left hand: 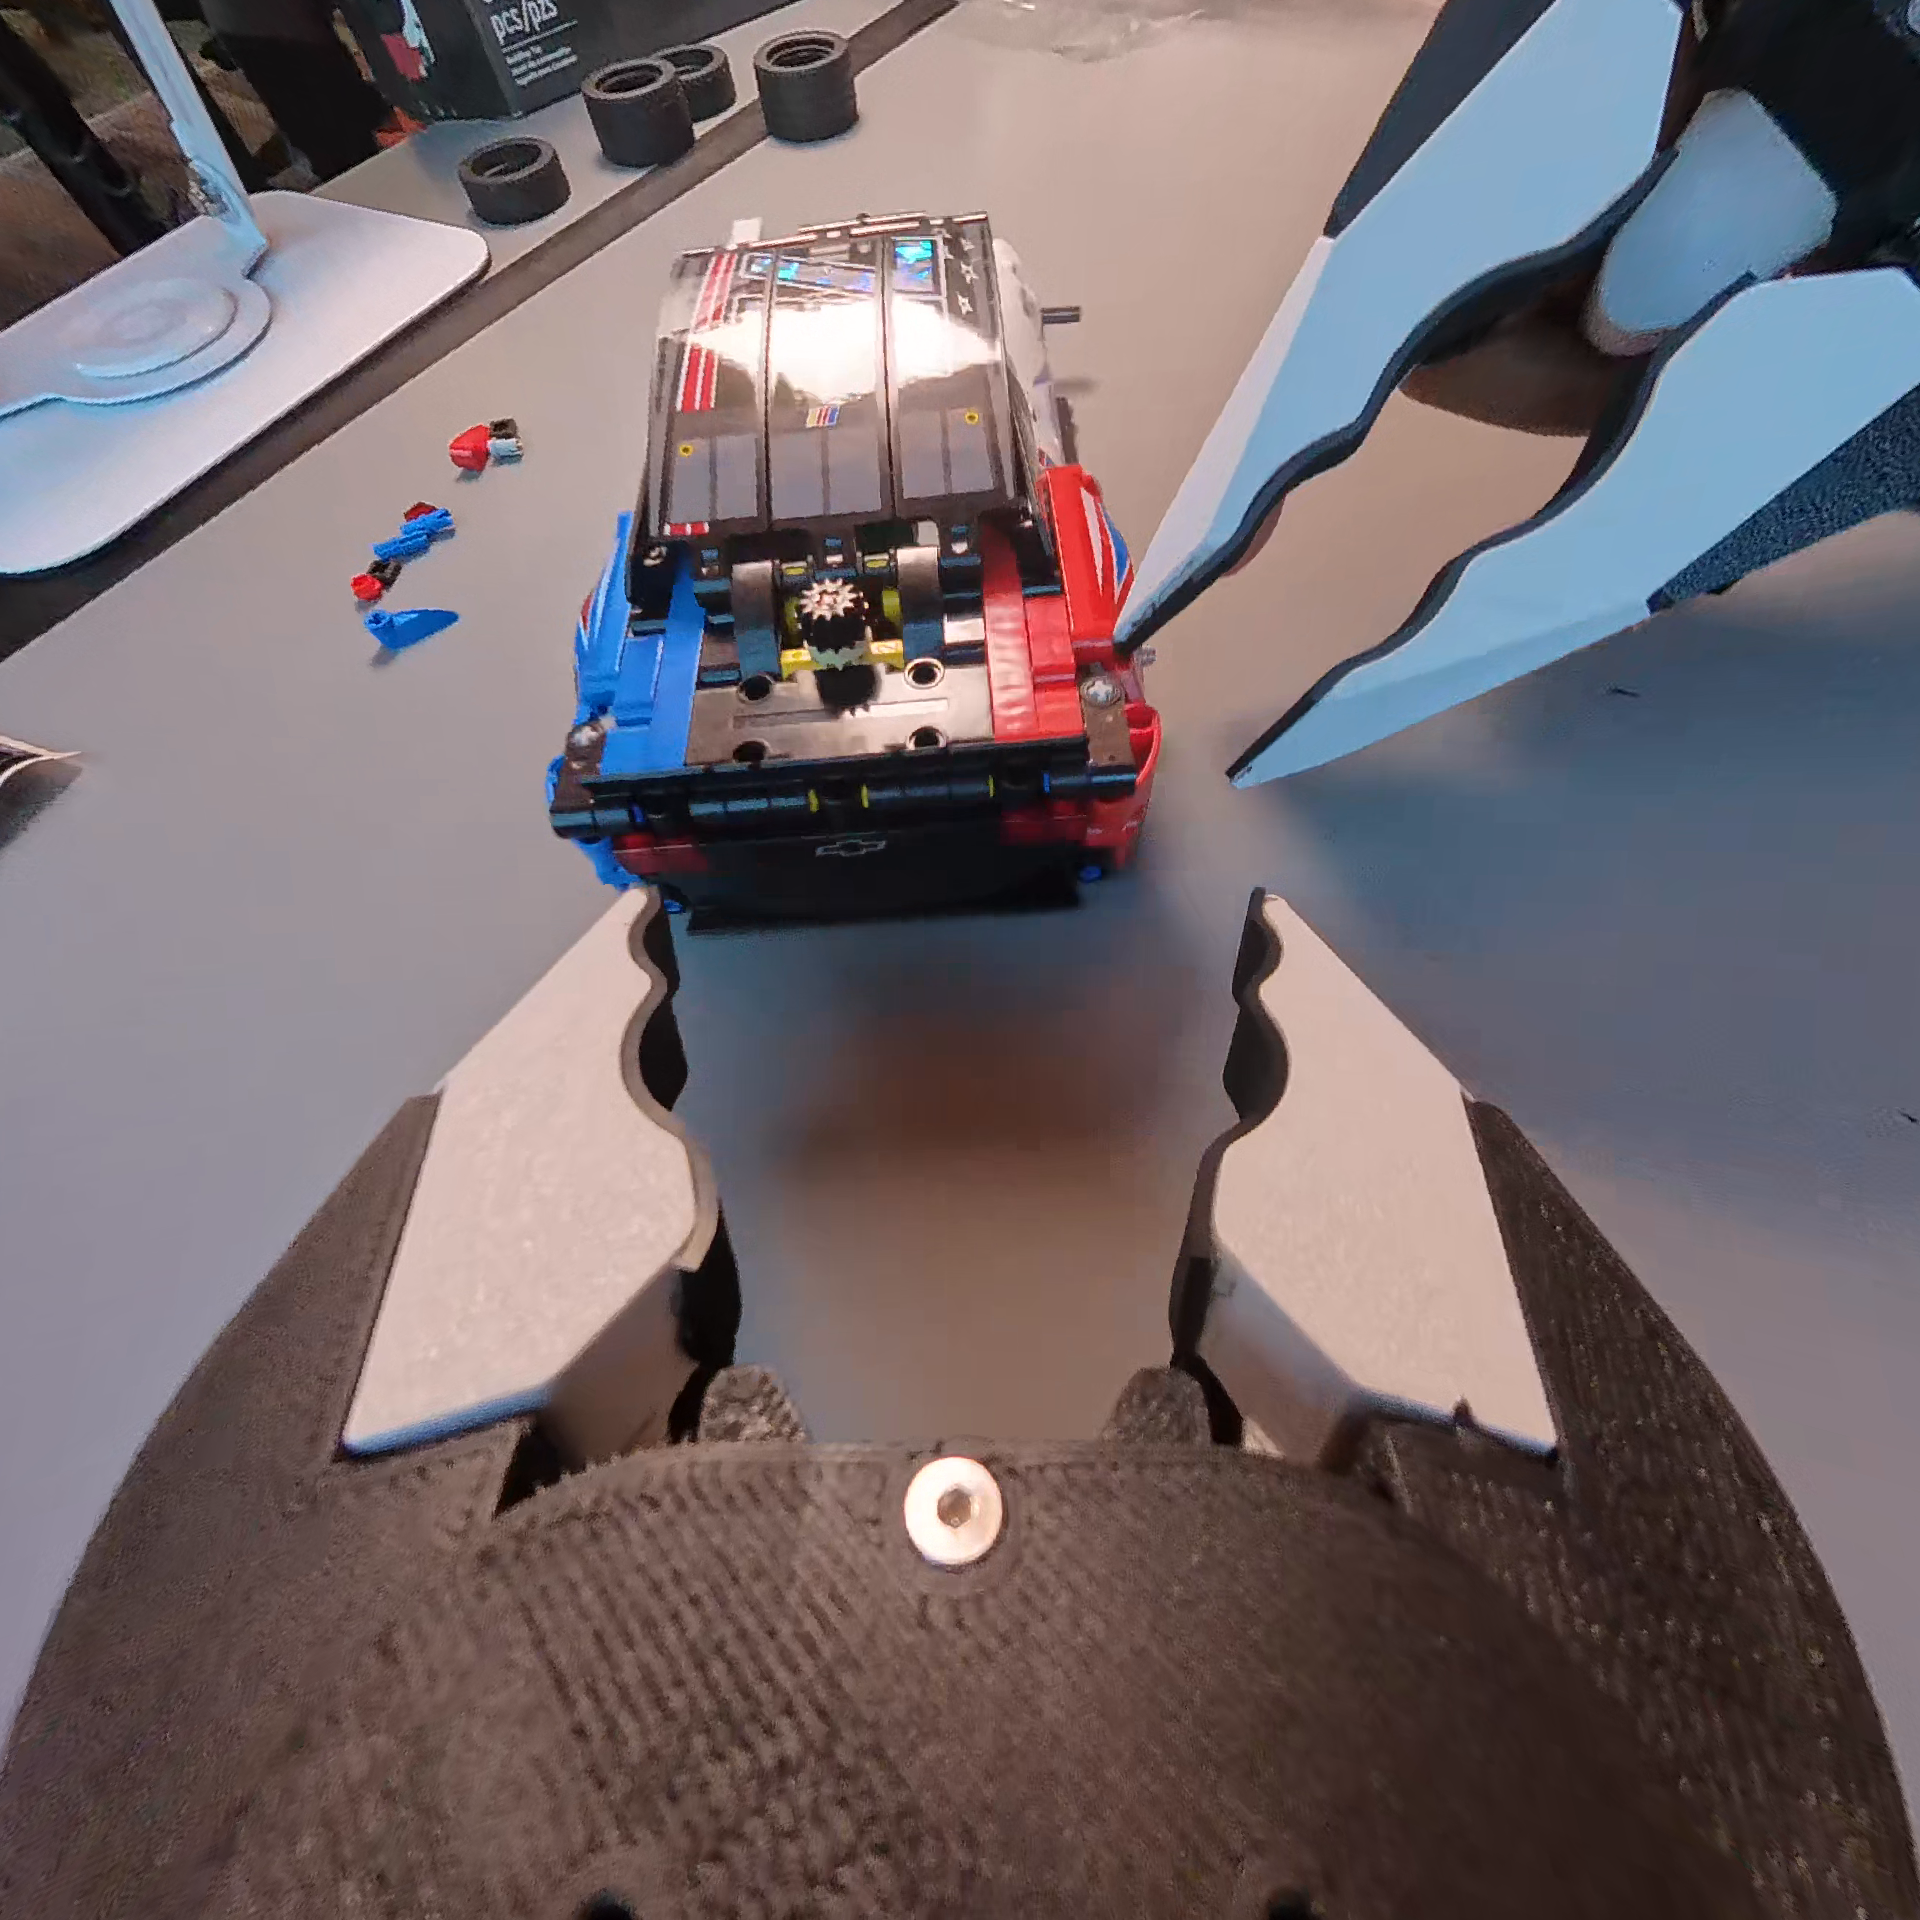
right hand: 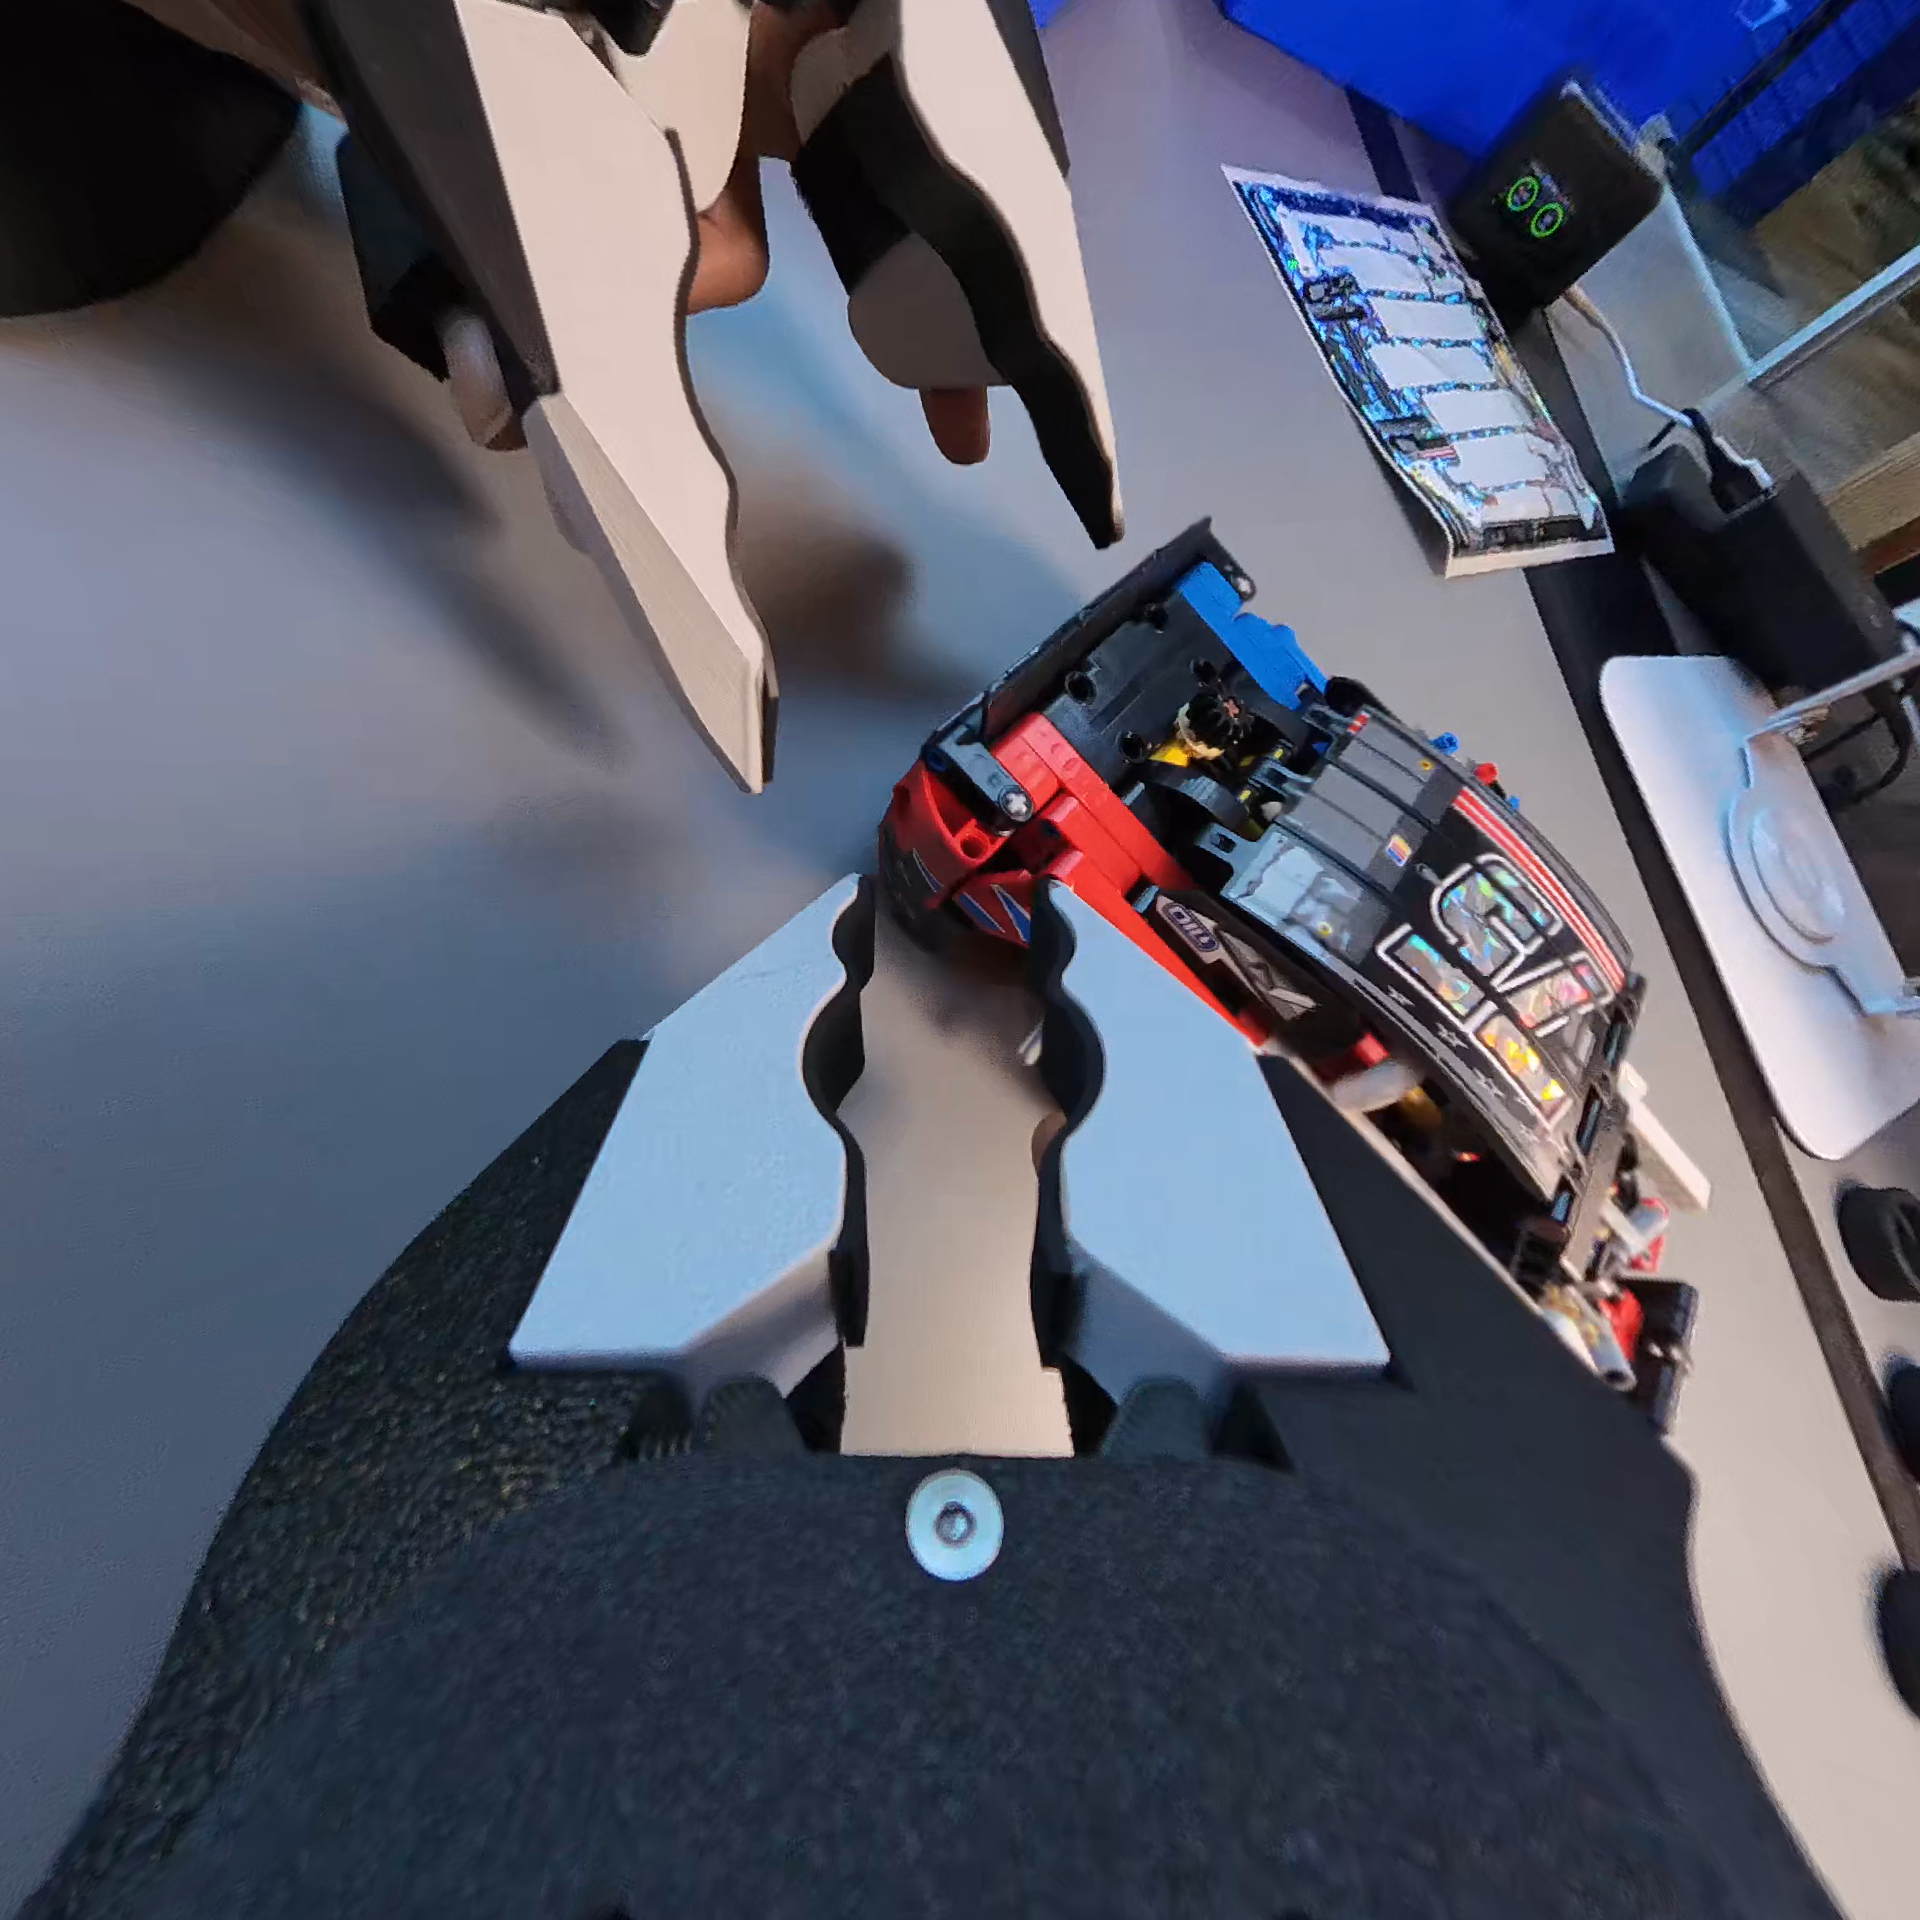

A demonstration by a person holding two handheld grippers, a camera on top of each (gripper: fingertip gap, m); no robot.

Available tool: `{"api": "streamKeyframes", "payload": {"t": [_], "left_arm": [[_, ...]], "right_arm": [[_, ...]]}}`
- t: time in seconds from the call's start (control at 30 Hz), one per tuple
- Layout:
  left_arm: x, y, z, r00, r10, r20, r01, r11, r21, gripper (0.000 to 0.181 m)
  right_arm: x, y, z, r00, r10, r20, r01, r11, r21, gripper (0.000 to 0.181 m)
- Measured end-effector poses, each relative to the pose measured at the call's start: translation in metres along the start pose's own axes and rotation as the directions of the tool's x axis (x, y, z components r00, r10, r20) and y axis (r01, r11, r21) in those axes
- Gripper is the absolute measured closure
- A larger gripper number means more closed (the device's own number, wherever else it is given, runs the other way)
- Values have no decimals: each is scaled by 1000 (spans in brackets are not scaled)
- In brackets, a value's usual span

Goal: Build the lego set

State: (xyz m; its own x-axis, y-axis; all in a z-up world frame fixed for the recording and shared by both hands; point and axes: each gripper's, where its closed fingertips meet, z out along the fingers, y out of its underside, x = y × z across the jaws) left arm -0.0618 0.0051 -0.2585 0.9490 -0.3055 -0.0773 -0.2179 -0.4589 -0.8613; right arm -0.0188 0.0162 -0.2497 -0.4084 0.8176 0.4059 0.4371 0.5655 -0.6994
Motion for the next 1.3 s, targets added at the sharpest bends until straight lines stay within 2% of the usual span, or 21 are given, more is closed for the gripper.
{"api": "streamKeyframes", "payload": {"t": [0.03,0.23,0.4,0.47,0.6,0.8,0.9,1.07,1.2,1.3], "left_arm": [[-2,0,0,1000,-8,10,8,1000,3,75],[-21,-7,1,996,-63,61,61,997,43,68],[-32,-12,14,994,-112,12,111,993,36,52],[-31,-14,19,994,-112,-11,112,993,34,50],[-27,-15,25,997,-77,-8,77,997,14,60],[-21,-15,23,997,-77,26,77,997,17,61],[-15,-13,19,995,-82,49,82,997,10,63],[-6,-7,12,995,-44,93,46,999,-27,68],[-3,-6,11,995,-27,98,30,999,-36,71],[-2,-7,10,995,-23,95,25,999,-23,81]], "right_arm": [[0,-3,3,1000,5,-6,-5,1000,20,154],[1,-4,3,999,32,-26,-30,996,80,154],[6,1,0,998,47,-43,-44,996,79,153],[8,4,-2,997,48,-55,-44,996,72,153],[13,9,-5,995,52,-81,-48,998,47,152],[20,24,-15,989,122,-85,-125,992,-24,146],[23,38,-23,967,250,-42,-252,966,-58,140],[33,53,-35,884,466,11,-465,883,-65,123],[37,53,-38,875,485,1,-484,874,-40,122],[36,56,-36,879,476,-12,-476,878,-51,121]]}}
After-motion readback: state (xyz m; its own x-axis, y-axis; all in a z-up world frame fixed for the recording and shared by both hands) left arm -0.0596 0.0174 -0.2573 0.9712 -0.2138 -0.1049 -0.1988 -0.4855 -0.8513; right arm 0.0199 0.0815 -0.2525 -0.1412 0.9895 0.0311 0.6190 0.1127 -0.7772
